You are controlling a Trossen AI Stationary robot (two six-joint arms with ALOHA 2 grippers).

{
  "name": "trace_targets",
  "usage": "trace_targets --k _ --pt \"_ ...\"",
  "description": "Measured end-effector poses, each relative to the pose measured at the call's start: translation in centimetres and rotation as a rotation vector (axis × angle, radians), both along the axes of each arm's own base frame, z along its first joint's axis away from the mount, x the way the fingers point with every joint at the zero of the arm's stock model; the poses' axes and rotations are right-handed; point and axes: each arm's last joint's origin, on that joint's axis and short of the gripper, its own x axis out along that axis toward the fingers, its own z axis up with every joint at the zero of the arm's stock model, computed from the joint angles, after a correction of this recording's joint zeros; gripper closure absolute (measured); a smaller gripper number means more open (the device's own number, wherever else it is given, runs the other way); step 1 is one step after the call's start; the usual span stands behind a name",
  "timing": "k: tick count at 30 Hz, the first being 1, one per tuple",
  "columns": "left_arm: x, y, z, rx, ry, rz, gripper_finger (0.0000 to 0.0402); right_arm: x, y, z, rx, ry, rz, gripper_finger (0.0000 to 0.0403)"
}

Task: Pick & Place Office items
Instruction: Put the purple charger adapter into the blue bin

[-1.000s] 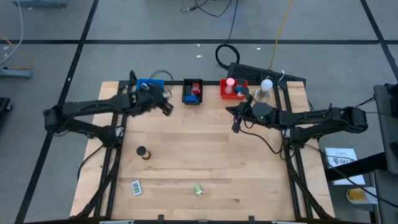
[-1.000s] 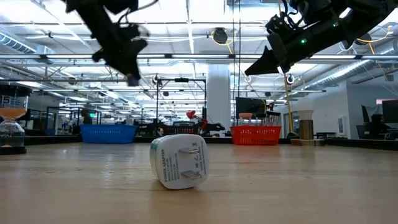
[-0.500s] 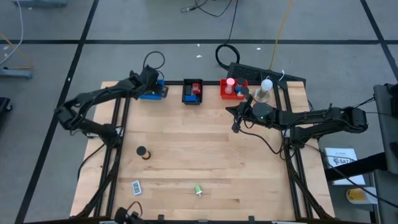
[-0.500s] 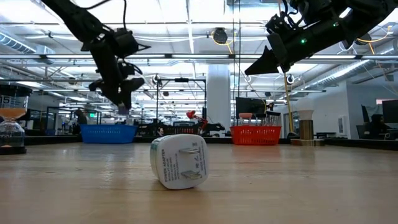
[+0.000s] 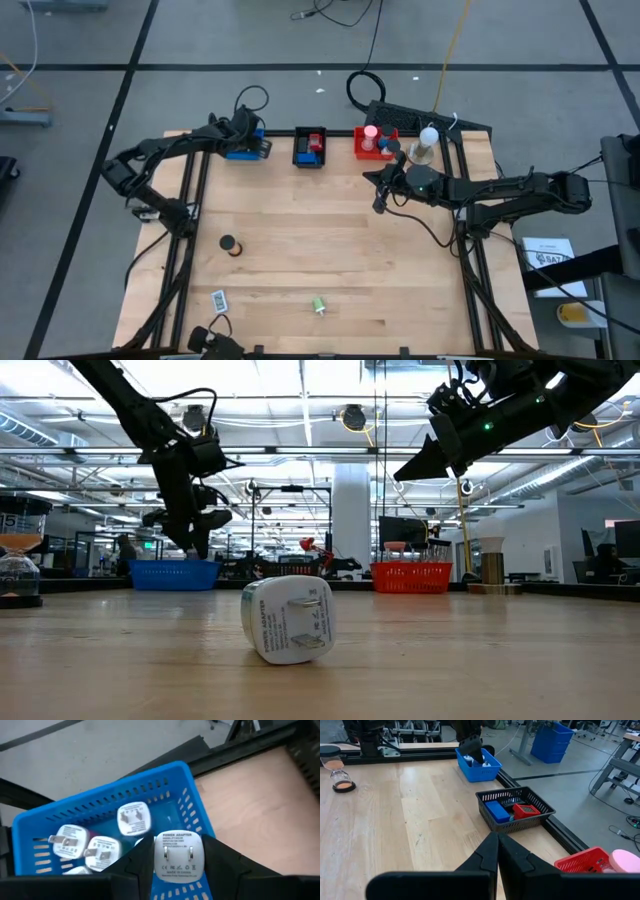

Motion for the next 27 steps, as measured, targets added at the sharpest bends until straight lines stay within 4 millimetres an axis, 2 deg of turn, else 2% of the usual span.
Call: trace_targets --k 7,19,27 --pt "0.0 0.2 -0.1 0.003 -0.002 0.005 0.0263 0.0 0.0 0.0 0.0 0.0 0.0 0.0403" --pt "-1.2 0.4 -0.1 0.011 0.056 0.062 0.0263 0.0 0.0 0.0 0.0 0.001 0.0 0.0403" --pt "-0.4 0.1 0.1 0.009 0.017 0.016 0.0263 0.0 0.0 0.0 0.001 0.0 0.0 0.0403"
